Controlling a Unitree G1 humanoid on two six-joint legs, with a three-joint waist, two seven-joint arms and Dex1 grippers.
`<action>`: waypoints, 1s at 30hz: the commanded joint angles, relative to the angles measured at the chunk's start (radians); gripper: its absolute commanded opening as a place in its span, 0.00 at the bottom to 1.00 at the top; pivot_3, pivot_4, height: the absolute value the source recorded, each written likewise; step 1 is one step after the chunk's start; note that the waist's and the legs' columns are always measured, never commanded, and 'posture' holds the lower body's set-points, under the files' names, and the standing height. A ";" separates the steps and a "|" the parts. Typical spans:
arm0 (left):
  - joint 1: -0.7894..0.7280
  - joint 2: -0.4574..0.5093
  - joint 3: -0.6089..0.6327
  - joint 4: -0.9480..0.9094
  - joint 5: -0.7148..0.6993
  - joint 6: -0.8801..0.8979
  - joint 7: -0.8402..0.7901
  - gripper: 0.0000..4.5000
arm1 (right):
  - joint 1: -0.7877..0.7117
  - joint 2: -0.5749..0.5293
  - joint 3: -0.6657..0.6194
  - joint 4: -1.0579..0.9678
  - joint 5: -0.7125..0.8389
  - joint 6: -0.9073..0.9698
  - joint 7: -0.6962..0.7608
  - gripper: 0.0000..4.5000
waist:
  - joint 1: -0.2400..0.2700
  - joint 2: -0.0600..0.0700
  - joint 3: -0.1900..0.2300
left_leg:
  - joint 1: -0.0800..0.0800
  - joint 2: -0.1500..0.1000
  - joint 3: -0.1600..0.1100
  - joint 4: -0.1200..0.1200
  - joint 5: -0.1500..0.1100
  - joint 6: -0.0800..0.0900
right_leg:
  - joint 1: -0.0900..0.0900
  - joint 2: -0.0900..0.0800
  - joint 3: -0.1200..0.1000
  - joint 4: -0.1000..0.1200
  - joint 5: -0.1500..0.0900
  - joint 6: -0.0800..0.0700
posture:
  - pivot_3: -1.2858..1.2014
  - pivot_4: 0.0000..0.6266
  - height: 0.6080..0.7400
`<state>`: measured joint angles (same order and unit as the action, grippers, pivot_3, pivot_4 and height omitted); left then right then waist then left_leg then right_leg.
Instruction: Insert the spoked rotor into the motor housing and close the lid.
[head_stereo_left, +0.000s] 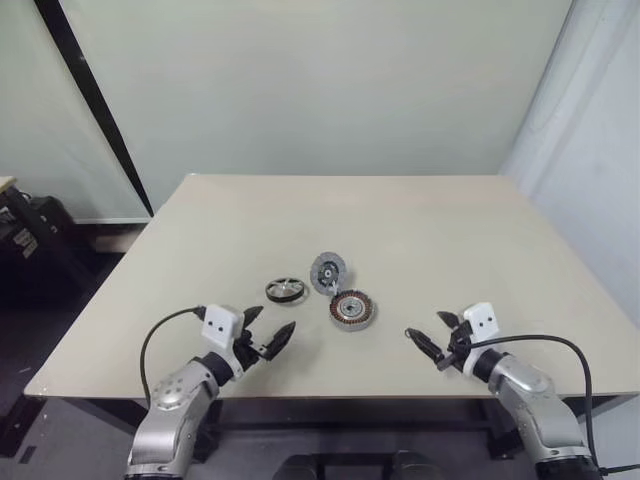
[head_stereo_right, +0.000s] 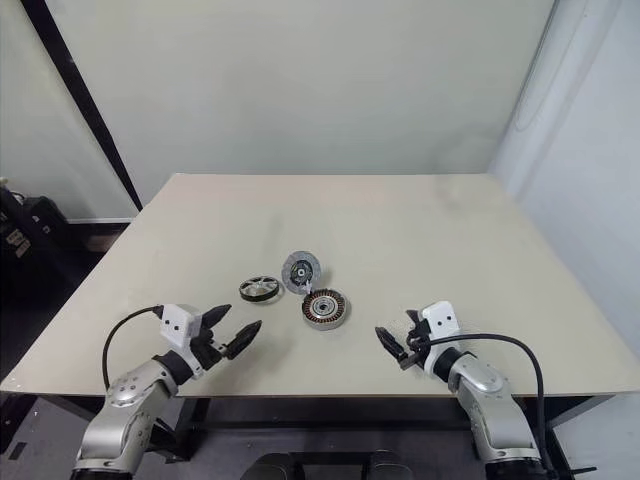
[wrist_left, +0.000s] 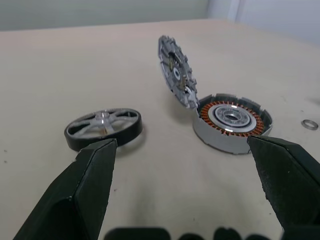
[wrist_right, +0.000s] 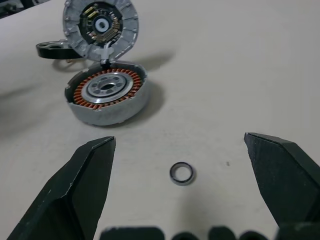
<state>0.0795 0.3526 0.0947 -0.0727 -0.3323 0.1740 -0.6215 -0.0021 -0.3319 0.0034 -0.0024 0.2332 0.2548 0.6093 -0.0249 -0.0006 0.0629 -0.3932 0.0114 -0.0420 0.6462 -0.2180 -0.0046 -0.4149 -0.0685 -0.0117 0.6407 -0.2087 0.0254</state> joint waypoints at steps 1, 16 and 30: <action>-0.008 0.002 0.012 -0.036 -0.012 -0.018 0.000 1.00 | -0.044 -0.005 0.001 -0.012 0.001 -0.016 0.006 1.00 | 0.000 0.000 0.000 | 0.000 0.000 0.000 0.000 0.000 0.000 | 0.000 0.000 0.000 0.000 0.000 0.000 | 0.52 0.00 1.00; 0.005 0.033 -0.065 -0.101 -0.024 0.042 -0.088 1.00 | -0.043 -0.011 0.004 -0.038 0.002 0.084 -0.036 1.00 | 0.000 0.000 0.000 | 0.000 0.000 0.000 0.000 0.000 0.000 | 0.000 0.000 0.000 0.000 0.000 0.000 | 0.52 0.00 1.00; -0.057 0.029 -0.142 -0.039 -0.010 0.079 -0.162 1.00 | -0.120 0.034 0.083 0.156 -0.082 0.029 -0.066 1.00 | -0.001 0.000 0.000 | 0.000 0.000 0.000 0.000 0.000 0.000 | 0.000 0.000 0.000 0.000 0.000 0.000 | 0.52 0.00 1.00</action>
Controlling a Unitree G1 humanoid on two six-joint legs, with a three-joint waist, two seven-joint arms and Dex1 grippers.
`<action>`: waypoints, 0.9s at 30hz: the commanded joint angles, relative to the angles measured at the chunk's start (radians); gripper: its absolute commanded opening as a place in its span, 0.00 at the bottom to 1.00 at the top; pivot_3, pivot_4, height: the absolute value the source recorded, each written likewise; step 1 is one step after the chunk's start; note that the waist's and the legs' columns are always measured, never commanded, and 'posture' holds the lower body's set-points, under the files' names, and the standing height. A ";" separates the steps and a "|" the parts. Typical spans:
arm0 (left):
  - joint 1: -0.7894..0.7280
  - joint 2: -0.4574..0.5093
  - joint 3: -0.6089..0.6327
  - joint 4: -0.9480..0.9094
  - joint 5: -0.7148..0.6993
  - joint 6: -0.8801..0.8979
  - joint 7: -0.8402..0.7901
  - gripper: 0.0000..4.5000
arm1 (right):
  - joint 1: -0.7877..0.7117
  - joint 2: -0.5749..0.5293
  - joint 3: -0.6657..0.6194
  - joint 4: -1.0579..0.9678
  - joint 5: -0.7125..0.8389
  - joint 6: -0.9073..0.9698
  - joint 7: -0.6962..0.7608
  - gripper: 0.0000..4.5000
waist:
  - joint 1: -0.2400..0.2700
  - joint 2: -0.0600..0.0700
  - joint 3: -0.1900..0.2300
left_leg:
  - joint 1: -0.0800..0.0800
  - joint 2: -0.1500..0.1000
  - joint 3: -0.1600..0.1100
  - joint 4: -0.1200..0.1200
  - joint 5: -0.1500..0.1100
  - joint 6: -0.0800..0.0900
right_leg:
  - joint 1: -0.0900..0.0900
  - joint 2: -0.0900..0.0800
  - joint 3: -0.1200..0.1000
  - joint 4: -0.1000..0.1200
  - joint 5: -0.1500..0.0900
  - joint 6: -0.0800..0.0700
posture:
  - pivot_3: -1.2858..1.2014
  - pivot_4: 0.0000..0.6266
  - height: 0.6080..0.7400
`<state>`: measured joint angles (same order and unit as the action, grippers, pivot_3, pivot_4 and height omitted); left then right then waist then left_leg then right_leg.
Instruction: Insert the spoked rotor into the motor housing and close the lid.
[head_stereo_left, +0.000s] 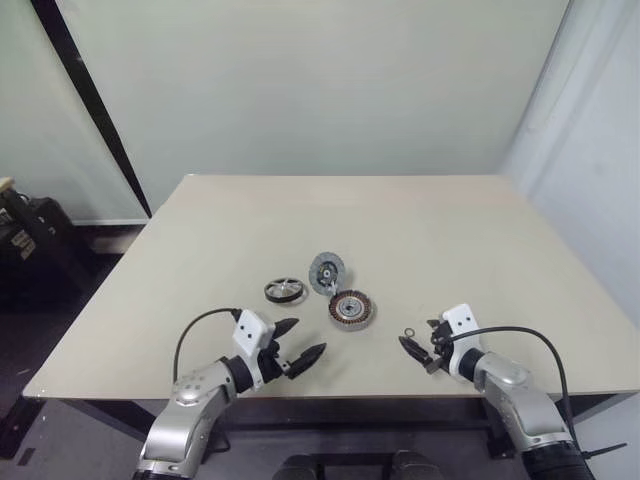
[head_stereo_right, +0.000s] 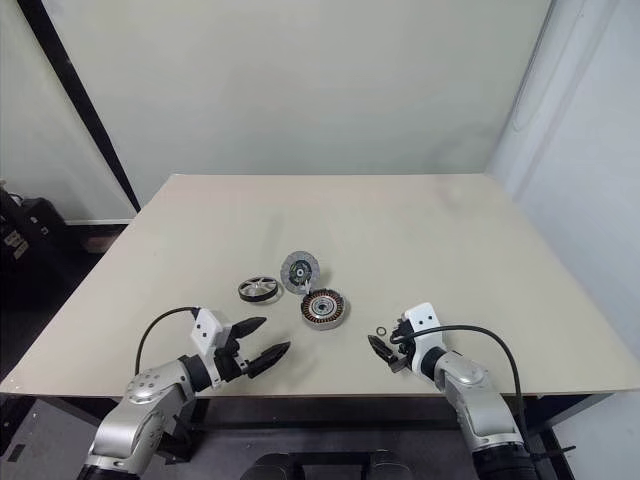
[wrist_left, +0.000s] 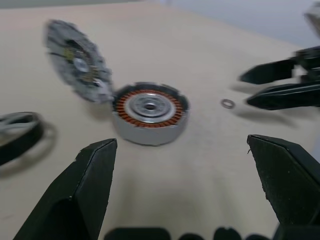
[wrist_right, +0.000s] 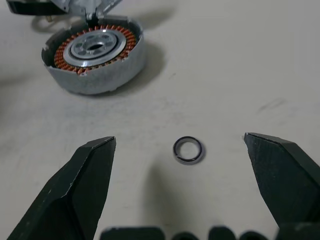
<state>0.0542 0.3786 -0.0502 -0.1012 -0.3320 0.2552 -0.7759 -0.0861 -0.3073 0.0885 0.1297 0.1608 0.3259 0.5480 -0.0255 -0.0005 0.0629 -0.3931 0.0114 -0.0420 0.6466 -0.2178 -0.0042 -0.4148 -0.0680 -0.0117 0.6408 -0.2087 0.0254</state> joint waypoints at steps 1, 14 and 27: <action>-0.034 0.004 0.003 -0.011 -0.011 -0.001 -0.007 1.00 | -0.041 0.013 -0.002 0.037 -0.012 -0.049 -0.005 1.00 | 0.000 0.000 0.000 | 0.000 0.000 0.000 0.000 0.000 0.000 | 0.000 0.000 0.000 0.000 0.000 0.000 | 0.52 0.00 1.00; -0.024 0.025 0.009 -0.028 -0.013 0.000 -0.013 1.00 | -0.073 0.041 0.004 0.148 -0.031 -0.111 -0.013 1.00 | 0.000 0.000 0.000 | 0.000 0.000 0.000 0.000 0.000 0.000 | 0.000 0.001 0.001 0.001 0.000 0.000 | 0.52 0.00 1.00; -0.027 0.028 -0.003 -0.033 -0.004 0.004 -0.011 1.00 | -0.043 0.047 0.007 0.134 -0.039 -0.090 -0.017 0.27 | -0.002 0.000 0.000 | 0.001 0.000 0.000 0.000 0.000 0.000 | 0.001 0.001 0.001 0.001 0.000 0.000 | 0.52 0.00 1.00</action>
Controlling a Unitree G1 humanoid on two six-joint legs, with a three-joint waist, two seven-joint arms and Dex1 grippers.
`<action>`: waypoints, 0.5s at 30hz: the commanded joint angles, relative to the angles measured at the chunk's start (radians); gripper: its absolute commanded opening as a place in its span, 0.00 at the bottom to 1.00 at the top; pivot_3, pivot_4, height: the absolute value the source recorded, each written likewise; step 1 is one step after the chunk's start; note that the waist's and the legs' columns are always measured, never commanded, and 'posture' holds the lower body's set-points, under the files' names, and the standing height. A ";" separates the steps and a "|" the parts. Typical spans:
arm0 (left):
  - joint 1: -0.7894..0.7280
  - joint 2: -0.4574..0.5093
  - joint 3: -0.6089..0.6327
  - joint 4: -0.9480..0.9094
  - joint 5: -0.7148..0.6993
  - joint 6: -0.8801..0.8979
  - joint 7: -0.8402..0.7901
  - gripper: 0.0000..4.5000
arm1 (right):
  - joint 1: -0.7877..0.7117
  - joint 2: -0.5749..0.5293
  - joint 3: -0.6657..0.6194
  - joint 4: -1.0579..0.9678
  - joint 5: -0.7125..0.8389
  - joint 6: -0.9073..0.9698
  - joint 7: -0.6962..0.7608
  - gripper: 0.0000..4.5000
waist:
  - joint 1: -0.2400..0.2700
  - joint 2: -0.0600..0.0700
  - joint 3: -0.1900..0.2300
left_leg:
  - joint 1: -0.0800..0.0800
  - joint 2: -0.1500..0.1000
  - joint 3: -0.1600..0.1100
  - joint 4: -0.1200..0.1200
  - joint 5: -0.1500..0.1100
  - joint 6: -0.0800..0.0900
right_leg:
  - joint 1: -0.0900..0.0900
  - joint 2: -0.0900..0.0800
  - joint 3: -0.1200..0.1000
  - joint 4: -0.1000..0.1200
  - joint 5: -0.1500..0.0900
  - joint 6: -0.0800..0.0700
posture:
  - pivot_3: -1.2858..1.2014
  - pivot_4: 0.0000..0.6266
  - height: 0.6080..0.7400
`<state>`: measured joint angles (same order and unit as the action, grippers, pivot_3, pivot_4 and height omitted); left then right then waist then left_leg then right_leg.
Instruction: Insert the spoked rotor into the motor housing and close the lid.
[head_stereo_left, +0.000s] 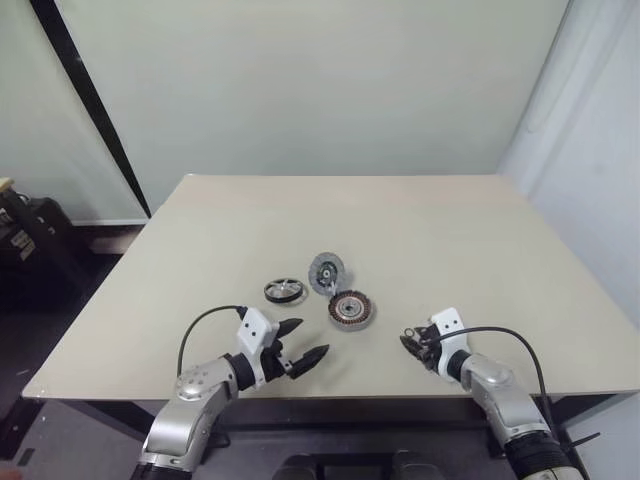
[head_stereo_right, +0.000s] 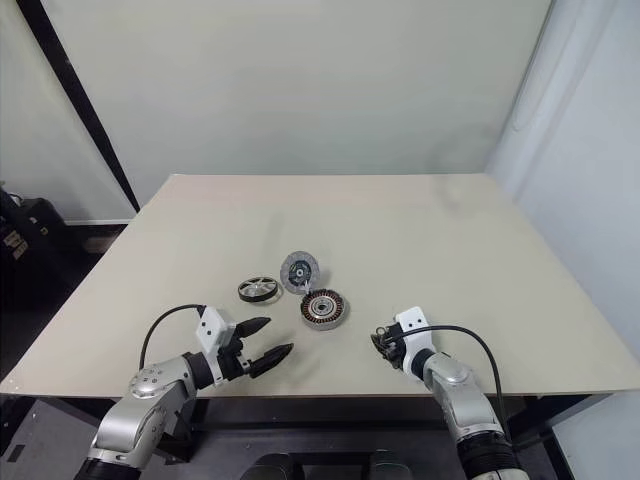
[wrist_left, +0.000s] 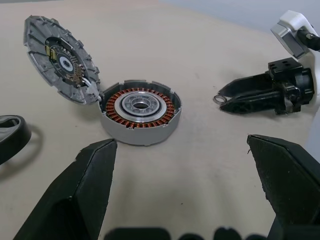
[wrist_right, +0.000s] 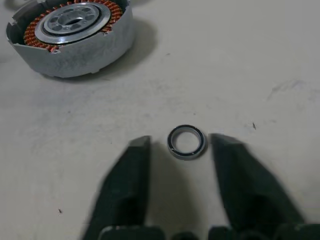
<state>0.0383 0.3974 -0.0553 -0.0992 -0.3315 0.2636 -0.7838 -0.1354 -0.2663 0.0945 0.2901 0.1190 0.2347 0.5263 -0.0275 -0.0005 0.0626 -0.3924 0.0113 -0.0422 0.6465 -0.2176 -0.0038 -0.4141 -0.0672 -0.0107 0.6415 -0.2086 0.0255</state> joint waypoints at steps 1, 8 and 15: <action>-0.011 0.009 0.001 -0.035 -0.005 -0.004 -0.004 1.00 | 0.008 0.008 -0.001 -0.029 0.004 0.001 0.003 0.21 | 0.000 0.000 0.000 | 0.000 0.000 0.000 0.000 0.000 0.000 | 0.000 0.000 0.000 0.000 0.000 0.000 | 0.52 0.00 1.00; -0.016 0.010 -0.003 -0.031 -0.003 -0.003 -0.007 1.00 | 0.007 0.017 -0.019 -0.066 0.013 -0.004 -0.013 0.18 | 0.000 0.000 0.000 | 0.001 0.000 0.000 0.000 0.000 0.000 | 0.001 0.000 0.000 0.000 0.000 0.000 | 0.52 0.00 1.00; -0.041 0.007 0.002 -0.016 -0.005 -0.006 -0.006 1.00 | -0.075 0.033 -0.010 -0.163 0.043 0.066 0.005 0.18 | -0.003 0.000 0.000 | 0.000 0.000 0.000 0.000 0.000 0.000 | 0.000 0.000 0.000 0.000 0.000 0.000 | 0.52 0.00 1.00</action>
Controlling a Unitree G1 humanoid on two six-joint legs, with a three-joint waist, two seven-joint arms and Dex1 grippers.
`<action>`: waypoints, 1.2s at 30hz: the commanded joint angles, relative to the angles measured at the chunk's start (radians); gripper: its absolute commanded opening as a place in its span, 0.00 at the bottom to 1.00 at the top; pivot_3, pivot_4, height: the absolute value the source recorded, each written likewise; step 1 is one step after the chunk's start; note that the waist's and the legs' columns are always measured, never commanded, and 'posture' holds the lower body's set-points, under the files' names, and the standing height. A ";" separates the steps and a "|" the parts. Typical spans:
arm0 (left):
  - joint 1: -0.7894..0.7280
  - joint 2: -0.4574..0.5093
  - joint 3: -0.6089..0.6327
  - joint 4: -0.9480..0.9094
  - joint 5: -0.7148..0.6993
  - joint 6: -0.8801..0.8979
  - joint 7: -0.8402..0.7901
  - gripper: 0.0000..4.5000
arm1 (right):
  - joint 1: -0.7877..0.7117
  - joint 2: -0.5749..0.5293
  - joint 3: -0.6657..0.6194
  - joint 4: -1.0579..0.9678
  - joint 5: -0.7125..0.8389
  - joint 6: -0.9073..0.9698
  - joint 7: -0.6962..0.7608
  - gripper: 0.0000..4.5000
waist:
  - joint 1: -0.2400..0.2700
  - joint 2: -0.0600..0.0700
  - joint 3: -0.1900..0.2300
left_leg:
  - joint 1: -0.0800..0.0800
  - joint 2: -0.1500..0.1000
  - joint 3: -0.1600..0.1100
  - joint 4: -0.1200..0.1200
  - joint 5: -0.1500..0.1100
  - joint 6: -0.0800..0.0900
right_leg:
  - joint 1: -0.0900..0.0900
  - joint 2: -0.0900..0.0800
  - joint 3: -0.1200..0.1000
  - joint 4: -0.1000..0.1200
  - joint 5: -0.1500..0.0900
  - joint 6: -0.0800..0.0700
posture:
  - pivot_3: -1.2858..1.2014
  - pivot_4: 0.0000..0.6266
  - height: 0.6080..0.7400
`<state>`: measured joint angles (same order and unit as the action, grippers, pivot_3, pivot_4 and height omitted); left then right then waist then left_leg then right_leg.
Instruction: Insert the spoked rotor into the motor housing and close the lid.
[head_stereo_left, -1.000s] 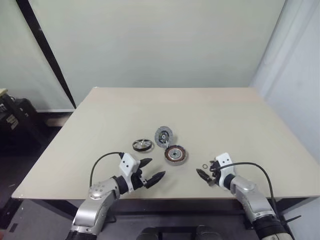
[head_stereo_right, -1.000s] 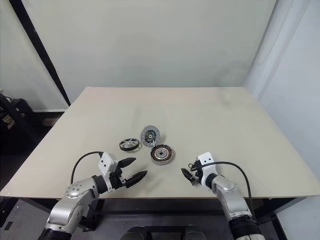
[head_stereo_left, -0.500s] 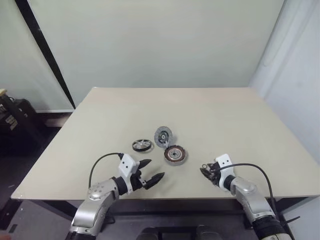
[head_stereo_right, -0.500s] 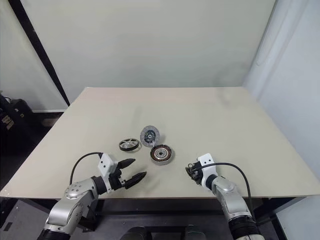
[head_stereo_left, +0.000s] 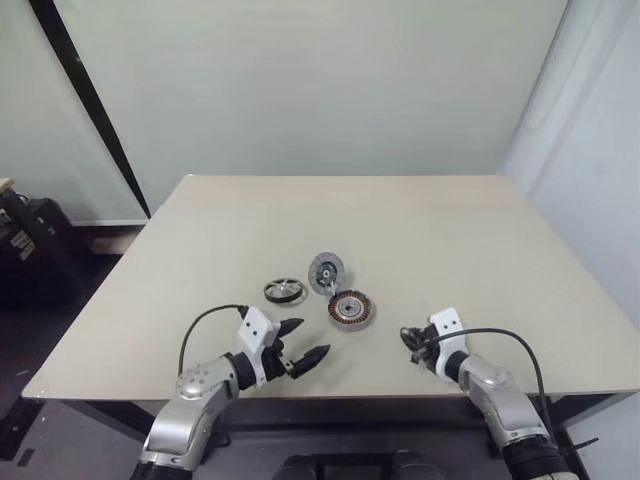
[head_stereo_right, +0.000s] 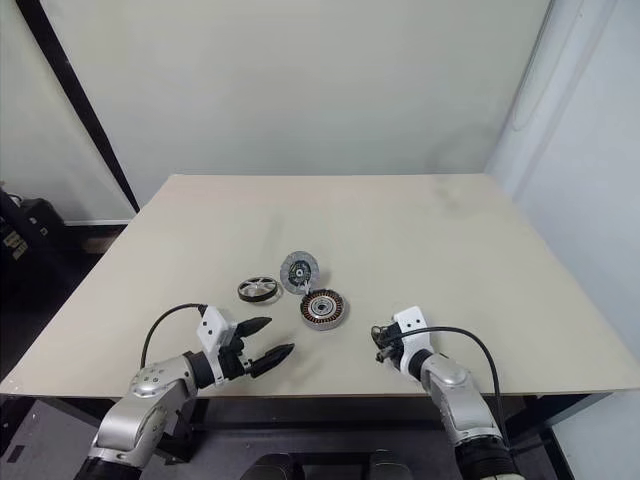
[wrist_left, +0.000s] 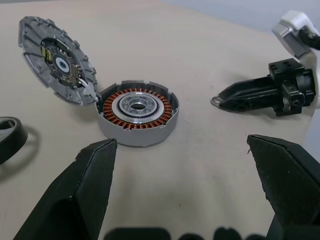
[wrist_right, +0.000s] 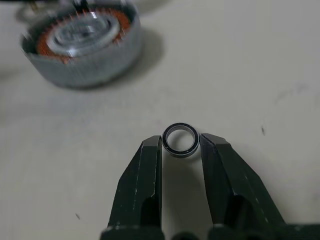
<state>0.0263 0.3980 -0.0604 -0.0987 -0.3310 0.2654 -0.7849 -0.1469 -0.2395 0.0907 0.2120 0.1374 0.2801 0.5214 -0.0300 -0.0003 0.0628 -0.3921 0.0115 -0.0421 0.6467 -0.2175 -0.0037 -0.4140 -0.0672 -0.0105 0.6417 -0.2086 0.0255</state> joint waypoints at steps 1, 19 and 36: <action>-0.033 0.006 0.008 -0.013 -0.005 -0.010 -0.004 1.00 | -0.077 0.008 -0.001 -0.090 0.025 0.033 0.013 0.18 | 0.000 0.000 0.000 | 0.000 0.000 0.000 0.000 0.000 0.000 | 0.000 0.000 0.000 0.000 0.000 0.000 | 0.52 0.00 1.00; -0.033 0.025 0.049 0.013 0.001 -0.060 0.010 1.00 | -0.419 0.138 0.119 0.264 -0.049 0.005 0.045 0.18 | 0.000 0.000 0.000 | 0.000 0.000 -0.001 -0.001 0.000 0.000 | 0.000 0.002 0.001 0.000 0.001 -0.001 | 0.52 0.00 1.00; -0.007 0.036 0.065 -0.013 -0.003 -0.059 0.021 1.00 | -0.414 0.177 0.118 0.383 -0.079 -0.066 0.049 0.18 | -0.018 0.000 0.000 | 0.001 0.000 -0.001 -0.001 0.000 0.000 | 0.000 0.002 0.002 0.001 0.002 -0.001 | 0.52 0.00 1.00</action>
<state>0.0286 0.4259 -0.0157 -0.0710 -0.3286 0.2234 -0.7653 -0.5388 -0.0650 0.2136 0.6029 0.0681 0.2372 0.5692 -0.0480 0.0001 0.0624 -0.3914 0.0114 -0.0430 0.6457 -0.2173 -0.0033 -0.4138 -0.0647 -0.0087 0.6432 -0.2069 0.0243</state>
